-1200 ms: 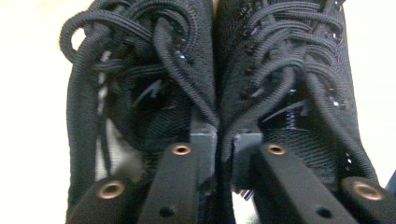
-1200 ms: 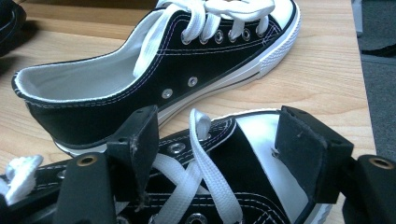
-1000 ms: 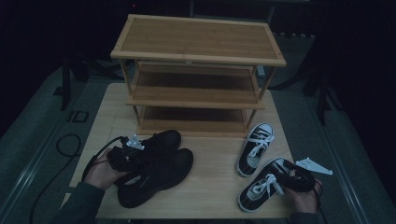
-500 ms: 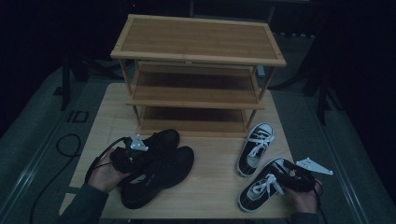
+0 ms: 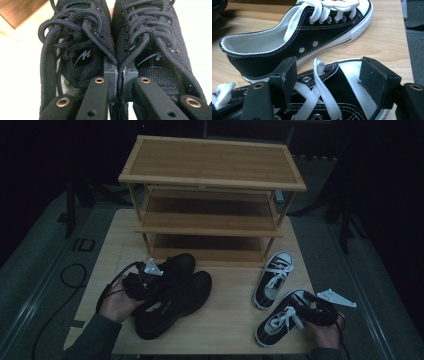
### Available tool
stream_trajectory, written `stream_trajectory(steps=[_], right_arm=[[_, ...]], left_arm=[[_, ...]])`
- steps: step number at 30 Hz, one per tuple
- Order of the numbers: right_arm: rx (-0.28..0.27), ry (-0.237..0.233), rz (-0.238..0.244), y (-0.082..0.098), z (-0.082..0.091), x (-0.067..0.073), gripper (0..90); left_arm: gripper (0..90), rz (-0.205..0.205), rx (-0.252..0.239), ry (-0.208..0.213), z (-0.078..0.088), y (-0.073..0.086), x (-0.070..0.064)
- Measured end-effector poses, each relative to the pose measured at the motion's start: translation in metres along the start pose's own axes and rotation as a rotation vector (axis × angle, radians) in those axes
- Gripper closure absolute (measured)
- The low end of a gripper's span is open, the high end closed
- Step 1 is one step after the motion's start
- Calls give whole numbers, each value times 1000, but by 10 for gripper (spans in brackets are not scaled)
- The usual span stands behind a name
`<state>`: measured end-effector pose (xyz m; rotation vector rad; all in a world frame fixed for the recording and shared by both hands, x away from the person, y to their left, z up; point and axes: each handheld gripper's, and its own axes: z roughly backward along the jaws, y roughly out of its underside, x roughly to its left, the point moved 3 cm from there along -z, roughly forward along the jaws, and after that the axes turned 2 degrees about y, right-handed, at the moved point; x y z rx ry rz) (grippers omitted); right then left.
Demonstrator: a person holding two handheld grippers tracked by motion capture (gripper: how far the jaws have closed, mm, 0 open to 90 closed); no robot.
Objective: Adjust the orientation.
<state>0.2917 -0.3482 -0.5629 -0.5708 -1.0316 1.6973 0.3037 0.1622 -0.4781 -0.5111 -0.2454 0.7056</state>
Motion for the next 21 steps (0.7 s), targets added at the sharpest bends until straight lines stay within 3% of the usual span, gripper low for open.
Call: stream_trajectory(steps=[14,21], right_arm=[[0,-1,1,0,0,0,302],[0,0,2,0,0,0,302]], left_arm=[[857,29,6,-12,-13,-20,-1],[857,68,-2,-10,-20,-29,0]])
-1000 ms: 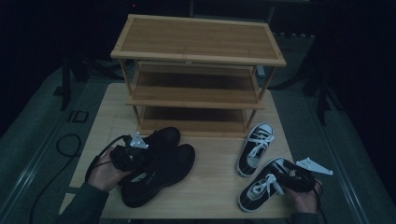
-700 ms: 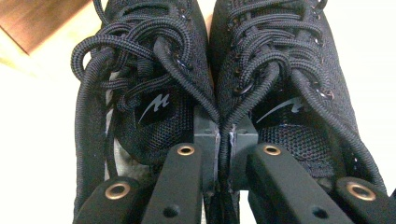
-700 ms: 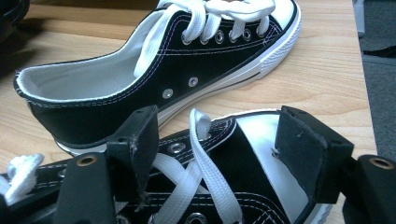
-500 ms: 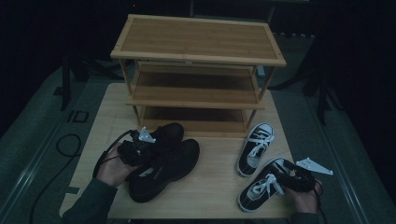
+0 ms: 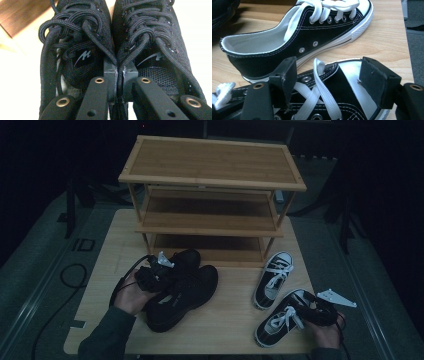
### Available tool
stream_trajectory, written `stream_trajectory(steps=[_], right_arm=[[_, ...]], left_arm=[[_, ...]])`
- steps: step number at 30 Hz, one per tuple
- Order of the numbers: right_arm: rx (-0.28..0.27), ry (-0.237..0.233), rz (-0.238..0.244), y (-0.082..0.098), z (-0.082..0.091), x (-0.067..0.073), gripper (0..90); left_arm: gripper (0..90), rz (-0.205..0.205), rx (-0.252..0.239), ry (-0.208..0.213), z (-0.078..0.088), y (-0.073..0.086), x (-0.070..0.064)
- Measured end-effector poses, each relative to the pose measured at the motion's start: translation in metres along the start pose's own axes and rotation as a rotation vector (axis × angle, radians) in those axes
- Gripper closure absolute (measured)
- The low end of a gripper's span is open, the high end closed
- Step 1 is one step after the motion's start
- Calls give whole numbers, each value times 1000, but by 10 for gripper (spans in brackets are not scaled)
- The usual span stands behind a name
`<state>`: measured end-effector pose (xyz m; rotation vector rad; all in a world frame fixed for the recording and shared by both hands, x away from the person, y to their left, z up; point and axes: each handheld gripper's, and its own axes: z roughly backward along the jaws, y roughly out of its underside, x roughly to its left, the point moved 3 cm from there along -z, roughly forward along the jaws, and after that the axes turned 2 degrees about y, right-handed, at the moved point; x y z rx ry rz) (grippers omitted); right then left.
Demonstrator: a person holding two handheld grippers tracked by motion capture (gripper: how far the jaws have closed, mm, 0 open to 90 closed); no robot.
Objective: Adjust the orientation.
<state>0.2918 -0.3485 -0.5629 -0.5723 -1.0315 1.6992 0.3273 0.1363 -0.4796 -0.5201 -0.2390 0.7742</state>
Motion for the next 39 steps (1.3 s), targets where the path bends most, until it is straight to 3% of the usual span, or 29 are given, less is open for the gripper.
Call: stream_trajectory(steps=[39], right_arm=[[-3,-5,0,0,0,-1,301]], left_arm=[[857,85,-5,-62,-32,-37,2]])
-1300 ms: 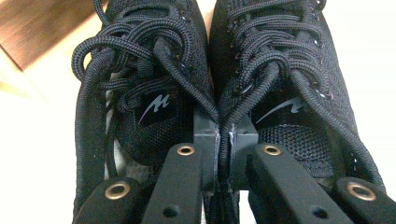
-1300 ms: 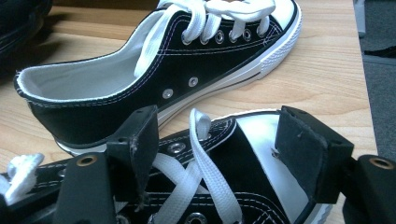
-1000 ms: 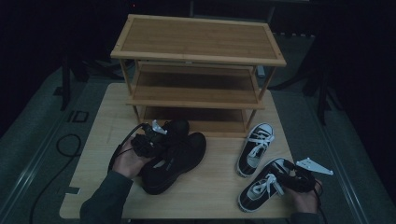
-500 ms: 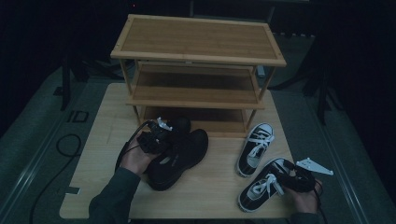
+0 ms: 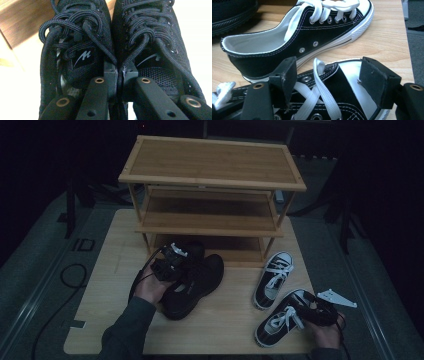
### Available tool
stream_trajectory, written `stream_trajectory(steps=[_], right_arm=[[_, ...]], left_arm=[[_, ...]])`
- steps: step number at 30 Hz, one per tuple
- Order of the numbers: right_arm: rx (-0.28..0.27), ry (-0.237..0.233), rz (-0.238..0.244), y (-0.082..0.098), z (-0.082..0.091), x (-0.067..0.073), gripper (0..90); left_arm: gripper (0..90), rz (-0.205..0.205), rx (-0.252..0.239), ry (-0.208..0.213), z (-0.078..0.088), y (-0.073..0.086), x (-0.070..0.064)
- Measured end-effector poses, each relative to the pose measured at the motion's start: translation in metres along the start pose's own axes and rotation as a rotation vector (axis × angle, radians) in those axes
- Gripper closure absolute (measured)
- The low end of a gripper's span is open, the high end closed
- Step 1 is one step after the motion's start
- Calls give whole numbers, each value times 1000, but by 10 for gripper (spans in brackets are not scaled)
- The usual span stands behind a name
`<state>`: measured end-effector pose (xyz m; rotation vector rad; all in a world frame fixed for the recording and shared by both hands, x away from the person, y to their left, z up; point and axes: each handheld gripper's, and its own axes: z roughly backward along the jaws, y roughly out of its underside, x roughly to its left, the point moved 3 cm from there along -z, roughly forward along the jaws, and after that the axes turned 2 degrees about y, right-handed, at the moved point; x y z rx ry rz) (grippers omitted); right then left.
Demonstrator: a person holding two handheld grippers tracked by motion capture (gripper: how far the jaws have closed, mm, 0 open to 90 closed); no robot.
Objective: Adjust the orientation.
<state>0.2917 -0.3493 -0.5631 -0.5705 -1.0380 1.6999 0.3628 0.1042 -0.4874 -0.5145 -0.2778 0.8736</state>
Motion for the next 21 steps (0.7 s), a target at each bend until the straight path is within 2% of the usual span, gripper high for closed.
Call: stream_trajectory(steps=[11,21], right_arm=[[1,0,0,0,0,0,301],[0,-1,0,0,0,0,301]], left_arm=[[857,6,-1,-31,-6,-11,1],[857,42,-7,-63,-13,-20,1]])
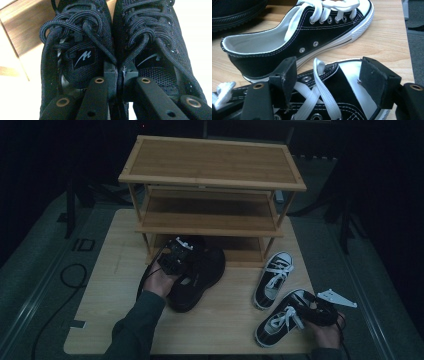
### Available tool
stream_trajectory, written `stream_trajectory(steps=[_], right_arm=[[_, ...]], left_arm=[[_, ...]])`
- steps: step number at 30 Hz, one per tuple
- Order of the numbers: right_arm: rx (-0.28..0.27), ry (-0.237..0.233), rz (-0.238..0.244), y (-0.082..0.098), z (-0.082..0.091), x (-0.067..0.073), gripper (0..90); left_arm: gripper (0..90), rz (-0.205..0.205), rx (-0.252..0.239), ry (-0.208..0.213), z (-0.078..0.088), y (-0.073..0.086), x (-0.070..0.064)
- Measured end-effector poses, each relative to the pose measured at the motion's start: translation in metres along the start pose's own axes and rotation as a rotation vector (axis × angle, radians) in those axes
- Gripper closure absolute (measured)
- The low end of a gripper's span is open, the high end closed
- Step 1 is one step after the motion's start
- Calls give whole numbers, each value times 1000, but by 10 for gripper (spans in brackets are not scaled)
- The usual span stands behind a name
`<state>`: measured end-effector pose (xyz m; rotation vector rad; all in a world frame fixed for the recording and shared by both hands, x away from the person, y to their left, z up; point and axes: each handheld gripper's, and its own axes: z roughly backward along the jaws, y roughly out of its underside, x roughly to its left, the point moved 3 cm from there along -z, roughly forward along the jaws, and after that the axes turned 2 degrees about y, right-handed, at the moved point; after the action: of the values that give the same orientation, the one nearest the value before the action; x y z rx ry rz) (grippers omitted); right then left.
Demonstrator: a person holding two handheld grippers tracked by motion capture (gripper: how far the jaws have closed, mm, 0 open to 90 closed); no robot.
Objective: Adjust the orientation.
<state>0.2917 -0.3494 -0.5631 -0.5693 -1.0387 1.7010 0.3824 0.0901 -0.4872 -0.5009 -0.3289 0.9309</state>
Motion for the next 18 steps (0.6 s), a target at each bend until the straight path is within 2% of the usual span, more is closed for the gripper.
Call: stream_trajectory(steps=[5,11,18], right_arm=[[1,-1,0,0,0,0,301],[0,-2,0,0,0,0,301],[0,-3,0,0,0,0,301]], left_arm=[[856,24,-7,-12,-3,-3,0],[856,48,-8,-45,-8,-9,-1],[856,99,-13,-106,-16,-17,-2]])
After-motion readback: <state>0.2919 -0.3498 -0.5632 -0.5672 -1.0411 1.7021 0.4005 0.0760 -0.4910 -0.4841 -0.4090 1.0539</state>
